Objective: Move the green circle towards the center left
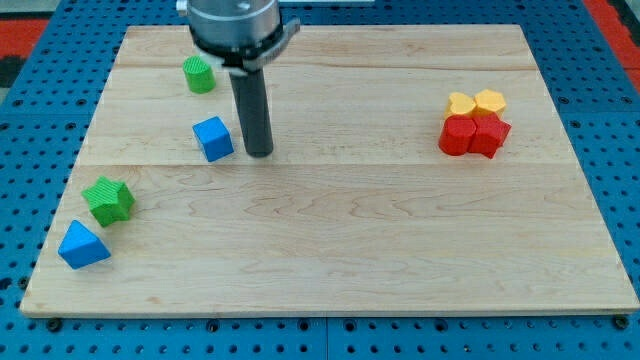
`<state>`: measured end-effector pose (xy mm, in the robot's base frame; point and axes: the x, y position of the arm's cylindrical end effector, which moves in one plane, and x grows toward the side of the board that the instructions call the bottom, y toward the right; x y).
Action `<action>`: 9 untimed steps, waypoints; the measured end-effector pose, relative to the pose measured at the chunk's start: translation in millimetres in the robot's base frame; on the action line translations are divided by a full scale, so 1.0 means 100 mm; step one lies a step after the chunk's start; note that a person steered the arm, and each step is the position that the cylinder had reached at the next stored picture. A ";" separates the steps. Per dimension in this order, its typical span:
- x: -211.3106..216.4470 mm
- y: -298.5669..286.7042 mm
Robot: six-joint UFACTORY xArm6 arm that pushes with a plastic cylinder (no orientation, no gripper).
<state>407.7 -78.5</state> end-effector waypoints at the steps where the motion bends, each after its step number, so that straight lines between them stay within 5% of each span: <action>1: -0.22 -0.64; 3: 0.36 -1.56; 4: -0.07 -1.26; 5: -0.53 -0.22; 7: -1.47 -0.79; 9: -0.49 -1.47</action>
<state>358.9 -225.8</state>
